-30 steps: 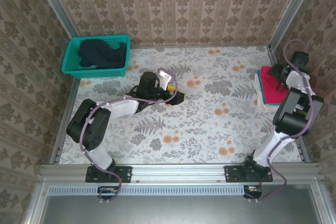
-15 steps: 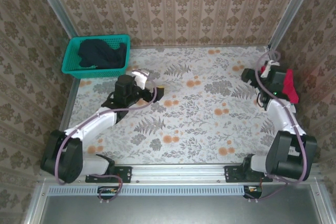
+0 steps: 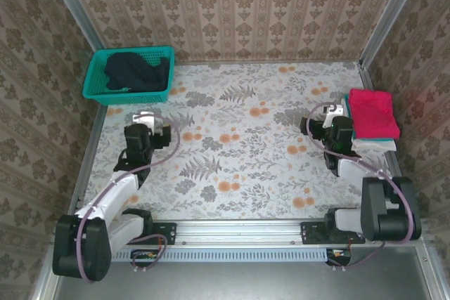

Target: Fold and stack the t-shirts

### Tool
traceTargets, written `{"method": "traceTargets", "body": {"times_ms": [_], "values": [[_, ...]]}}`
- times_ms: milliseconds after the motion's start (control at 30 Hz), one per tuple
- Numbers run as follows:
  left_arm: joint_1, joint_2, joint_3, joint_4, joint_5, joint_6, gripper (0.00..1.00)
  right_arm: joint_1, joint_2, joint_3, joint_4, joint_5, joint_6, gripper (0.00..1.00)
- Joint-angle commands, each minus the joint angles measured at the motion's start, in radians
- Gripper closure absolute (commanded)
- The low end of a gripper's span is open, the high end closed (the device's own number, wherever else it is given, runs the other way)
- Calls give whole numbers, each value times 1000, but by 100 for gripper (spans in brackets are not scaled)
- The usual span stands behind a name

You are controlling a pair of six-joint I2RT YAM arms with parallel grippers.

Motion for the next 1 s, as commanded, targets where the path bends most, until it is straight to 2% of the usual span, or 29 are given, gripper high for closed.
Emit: {"method": "traceTargets", "body": {"times_ms": [0, 67, 167, 300, 433, 467, 567, 967], "values": [[93, 51, -54, 166, 33, 41, 0, 33, 75, -35, 232, 48, -26, 0], [139, 124, -66, 279, 106, 46, 0, 36, 130, -37, 277, 39, -34, 0], [155, 242, -66, 426, 144, 89, 0, 51, 200, -37, 336, 8, -66, 0], [164, 347, -36, 517, 229, 49, 0, 76, 208, -31, 332, 25, -94, 0], [135, 488, 27, 521, 183, 64, 0, 74, 205, -16, 300, 35, -88, 0], [132, 521, 15, 588, 174, 77, 0, 75, 208, -15, 299, 38, -87, 0], [125, 517, 4, 592, 124, 57, 0, 71, 208, -8, 286, 49, -78, 0], [125, 517, 4, 590, 122, 56, 0, 66, 209, -1, 274, 61, -67, 0]]}}
